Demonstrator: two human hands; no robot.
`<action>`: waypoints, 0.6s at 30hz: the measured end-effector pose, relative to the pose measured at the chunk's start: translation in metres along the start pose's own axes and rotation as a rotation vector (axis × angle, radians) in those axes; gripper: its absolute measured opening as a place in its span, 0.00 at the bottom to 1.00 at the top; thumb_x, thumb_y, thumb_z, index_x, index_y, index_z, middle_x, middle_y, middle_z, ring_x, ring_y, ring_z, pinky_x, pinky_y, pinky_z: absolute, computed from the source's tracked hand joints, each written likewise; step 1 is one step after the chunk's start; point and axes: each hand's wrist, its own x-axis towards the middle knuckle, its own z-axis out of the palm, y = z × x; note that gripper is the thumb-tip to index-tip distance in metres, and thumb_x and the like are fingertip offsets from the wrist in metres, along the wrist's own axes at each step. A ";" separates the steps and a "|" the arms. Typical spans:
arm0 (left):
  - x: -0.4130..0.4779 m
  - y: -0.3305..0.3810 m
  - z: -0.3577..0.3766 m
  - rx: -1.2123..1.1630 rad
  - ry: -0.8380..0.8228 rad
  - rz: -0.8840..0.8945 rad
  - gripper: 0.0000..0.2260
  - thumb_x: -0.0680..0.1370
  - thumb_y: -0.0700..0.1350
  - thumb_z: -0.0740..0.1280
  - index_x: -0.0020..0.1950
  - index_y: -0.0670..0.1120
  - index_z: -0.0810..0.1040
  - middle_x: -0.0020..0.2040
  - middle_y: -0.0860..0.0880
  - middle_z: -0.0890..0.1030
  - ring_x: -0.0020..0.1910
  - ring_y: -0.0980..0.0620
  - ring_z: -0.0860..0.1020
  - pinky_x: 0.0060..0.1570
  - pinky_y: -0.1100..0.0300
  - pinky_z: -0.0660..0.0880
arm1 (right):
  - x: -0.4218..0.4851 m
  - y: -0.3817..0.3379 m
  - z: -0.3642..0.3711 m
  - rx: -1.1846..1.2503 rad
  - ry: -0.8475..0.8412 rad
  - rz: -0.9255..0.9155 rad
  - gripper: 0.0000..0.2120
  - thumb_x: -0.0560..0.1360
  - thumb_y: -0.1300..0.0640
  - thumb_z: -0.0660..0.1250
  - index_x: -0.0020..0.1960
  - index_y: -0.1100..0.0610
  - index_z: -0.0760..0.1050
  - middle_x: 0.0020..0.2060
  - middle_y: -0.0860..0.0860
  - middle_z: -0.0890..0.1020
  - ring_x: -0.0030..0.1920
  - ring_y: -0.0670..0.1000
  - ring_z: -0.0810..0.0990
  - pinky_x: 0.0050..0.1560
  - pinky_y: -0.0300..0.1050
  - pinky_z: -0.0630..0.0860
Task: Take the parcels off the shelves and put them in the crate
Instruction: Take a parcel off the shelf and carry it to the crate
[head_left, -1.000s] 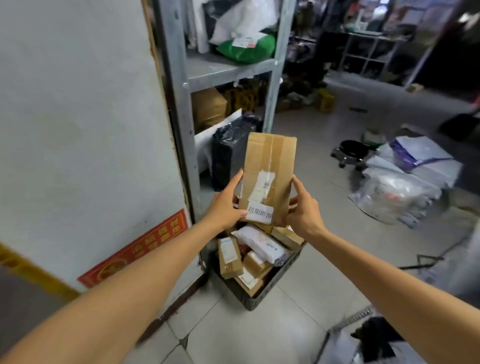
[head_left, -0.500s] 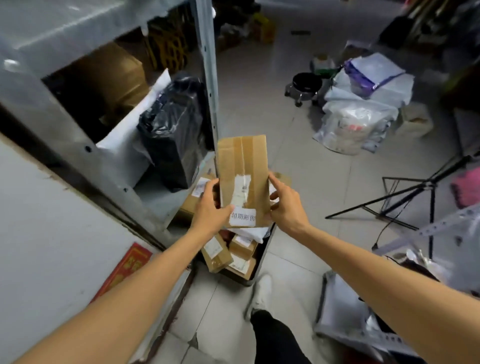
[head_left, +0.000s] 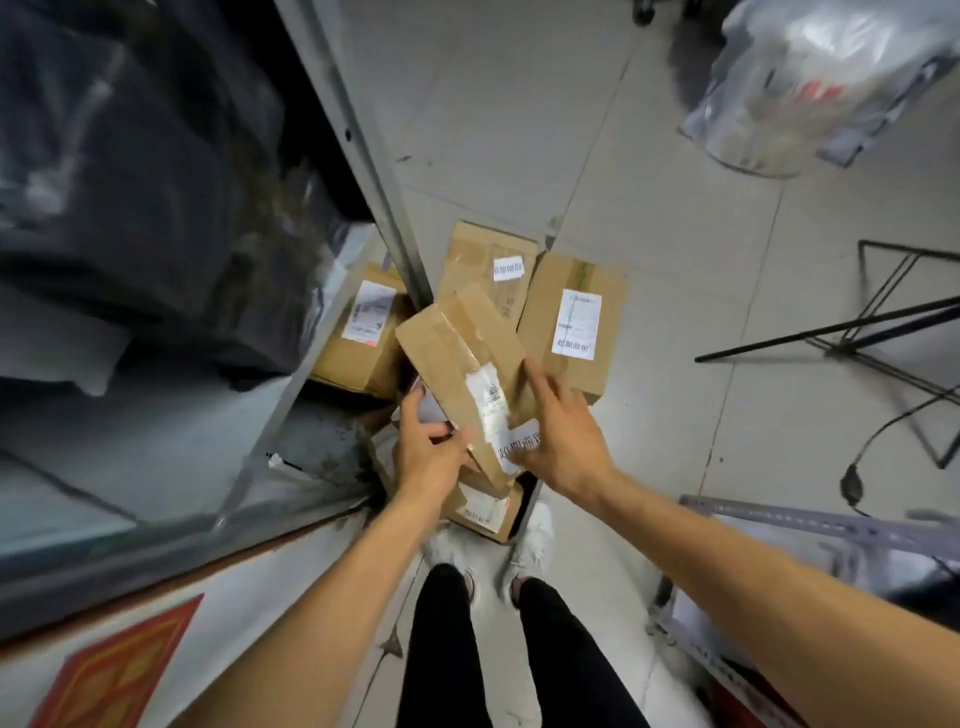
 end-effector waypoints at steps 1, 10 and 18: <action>0.017 -0.009 0.005 -0.021 0.013 -0.021 0.35 0.75 0.34 0.70 0.75 0.56 0.59 0.51 0.46 0.79 0.51 0.48 0.80 0.52 0.49 0.79 | 0.015 0.007 0.011 -0.049 -0.019 -0.033 0.48 0.65 0.53 0.77 0.76 0.51 0.52 0.70 0.55 0.62 0.66 0.59 0.64 0.61 0.52 0.70; 0.098 -0.094 0.039 -0.099 0.101 -0.174 0.35 0.75 0.31 0.68 0.75 0.55 0.58 0.49 0.50 0.79 0.53 0.46 0.81 0.57 0.47 0.78 | 0.085 0.057 0.103 -0.244 -0.252 -0.097 0.55 0.64 0.45 0.76 0.78 0.52 0.44 0.74 0.65 0.47 0.72 0.68 0.53 0.71 0.59 0.57; 0.092 -0.100 0.056 -0.145 0.116 -0.248 0.38 0.75 0.33 0.67 0.76 0.58 0.53 0.46 0.55 0.80 0.54 0.46 0.80 0.61 0.45 0.75 | 0.079 0.072 0.121 -0.381 -0.239 -0.121 0.62 0.63 0.41 0.78 0.78 0.54 0.35 0.75 0.66 0.41 0.75 0.67 0.44 0.74 0.62 0.48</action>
